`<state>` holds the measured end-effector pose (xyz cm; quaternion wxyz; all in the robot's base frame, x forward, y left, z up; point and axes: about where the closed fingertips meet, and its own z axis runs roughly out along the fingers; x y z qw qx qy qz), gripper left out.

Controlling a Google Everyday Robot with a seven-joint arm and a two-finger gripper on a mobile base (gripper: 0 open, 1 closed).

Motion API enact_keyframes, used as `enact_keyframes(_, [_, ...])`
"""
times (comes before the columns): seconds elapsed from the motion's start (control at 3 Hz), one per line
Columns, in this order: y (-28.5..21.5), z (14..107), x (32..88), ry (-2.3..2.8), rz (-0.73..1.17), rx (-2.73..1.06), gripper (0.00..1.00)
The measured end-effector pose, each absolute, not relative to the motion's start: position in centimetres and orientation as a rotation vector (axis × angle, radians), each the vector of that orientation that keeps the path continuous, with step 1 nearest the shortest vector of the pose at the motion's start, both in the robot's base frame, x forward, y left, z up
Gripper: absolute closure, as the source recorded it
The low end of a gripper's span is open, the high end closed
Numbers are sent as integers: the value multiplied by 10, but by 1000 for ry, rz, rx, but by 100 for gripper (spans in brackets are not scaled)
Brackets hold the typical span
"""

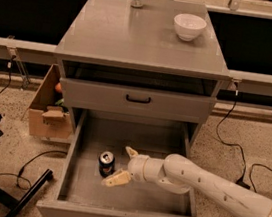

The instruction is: Place pepsi can into middle drawer

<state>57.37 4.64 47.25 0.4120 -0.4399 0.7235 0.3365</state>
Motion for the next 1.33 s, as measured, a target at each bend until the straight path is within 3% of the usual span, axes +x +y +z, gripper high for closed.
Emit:
enact_keyframes(0.67, [18, 485, 484, 2250, 849, -1223, 0])
enact_keyframes(1.33, [-7, 550, 507, 2421, 585, -1211, 0])
